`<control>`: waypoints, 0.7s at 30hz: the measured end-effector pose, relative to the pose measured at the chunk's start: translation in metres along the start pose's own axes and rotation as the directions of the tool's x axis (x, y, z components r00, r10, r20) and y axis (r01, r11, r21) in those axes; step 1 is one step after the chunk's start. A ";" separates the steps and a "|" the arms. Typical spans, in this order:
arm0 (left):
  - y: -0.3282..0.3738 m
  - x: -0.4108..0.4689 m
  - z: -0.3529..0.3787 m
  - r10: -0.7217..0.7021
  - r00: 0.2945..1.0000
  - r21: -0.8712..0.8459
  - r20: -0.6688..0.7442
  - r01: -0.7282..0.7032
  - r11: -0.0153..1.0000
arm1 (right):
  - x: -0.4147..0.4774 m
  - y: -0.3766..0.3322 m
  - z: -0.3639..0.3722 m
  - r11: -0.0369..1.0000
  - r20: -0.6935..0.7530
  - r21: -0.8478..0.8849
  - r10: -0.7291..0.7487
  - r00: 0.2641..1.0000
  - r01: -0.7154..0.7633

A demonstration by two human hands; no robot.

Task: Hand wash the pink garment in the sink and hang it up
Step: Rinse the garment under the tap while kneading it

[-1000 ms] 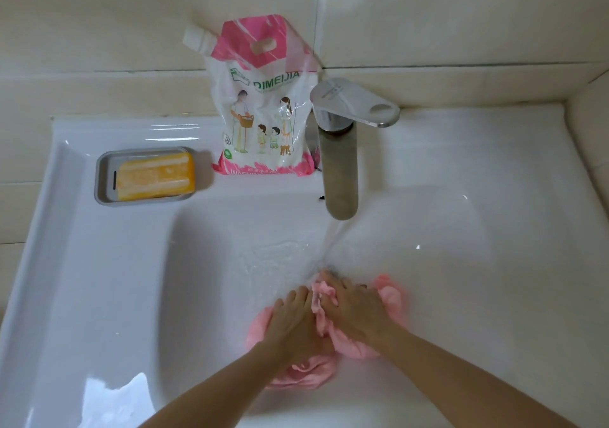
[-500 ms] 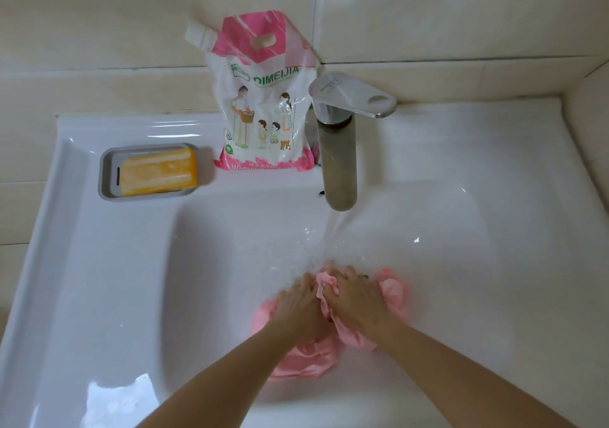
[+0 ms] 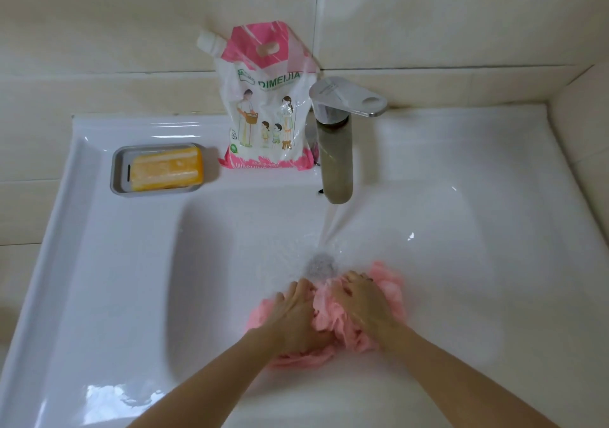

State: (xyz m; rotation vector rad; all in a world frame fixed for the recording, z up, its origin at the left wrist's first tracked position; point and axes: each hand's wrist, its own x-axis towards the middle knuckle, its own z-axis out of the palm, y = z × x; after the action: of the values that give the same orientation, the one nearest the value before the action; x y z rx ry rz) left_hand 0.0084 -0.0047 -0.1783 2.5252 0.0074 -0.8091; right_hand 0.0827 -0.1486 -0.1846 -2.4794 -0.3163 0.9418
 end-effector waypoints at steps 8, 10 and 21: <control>-0.003 0.019 0.007 0.076 0.996 -0.062 0.044 -0.073 0.995 | 0.045 -0.017 -0.006 0.977 -0.101 -0.037 0.206 0.973 -0.210; -0.003 0.025 0.004 0.113 0.993 -0.044 0.035 -0.111 0.993 | 0.051 -0.018 -0.005 0.968 -0.119 -0.084 0.227 0.967 -0.238; -0.002 0.029 0.005 0.117 0.992 0.052 0.037 -0.119 0.992 | 0.056 -0.020 -0.001 0.950 -0.188 -0.127 0.259 0.948 -0.284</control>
State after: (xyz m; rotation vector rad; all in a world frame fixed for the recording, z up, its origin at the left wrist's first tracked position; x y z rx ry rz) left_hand 0.0287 -0.0091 -0.1988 2.5352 -0.1756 -0.8141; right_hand 0.1237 -0.1107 -0.2054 -2.7739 0.0144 0.8288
